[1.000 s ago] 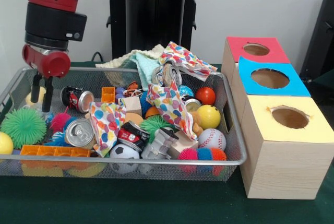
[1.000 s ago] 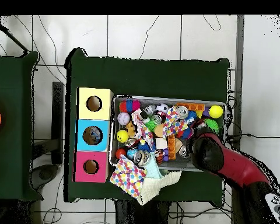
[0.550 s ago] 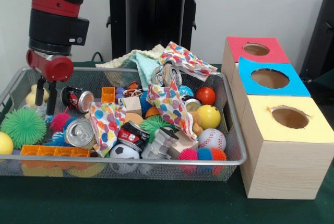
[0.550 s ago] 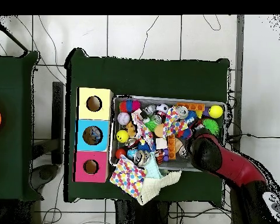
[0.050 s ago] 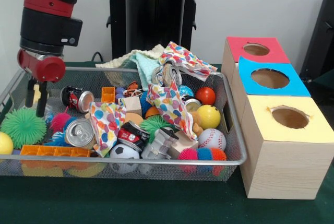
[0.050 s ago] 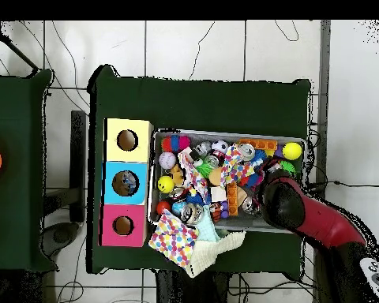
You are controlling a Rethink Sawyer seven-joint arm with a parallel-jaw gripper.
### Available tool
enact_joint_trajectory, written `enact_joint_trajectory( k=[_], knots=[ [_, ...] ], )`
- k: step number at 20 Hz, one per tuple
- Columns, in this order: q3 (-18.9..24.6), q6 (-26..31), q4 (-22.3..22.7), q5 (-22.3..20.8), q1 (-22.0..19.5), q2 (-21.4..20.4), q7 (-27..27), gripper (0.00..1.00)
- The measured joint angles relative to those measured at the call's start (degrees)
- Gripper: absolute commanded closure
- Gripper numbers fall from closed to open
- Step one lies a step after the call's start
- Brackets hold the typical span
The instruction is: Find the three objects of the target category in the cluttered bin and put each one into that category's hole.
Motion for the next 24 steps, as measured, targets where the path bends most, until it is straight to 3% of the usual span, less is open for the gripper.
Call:
enact_joint_trajectory(
  k=[24],
  knots=[
    [-0.1, 0.0, -0.7, -3.5, -5.7, 2.8, 0.0, 0.00]
  ],
)
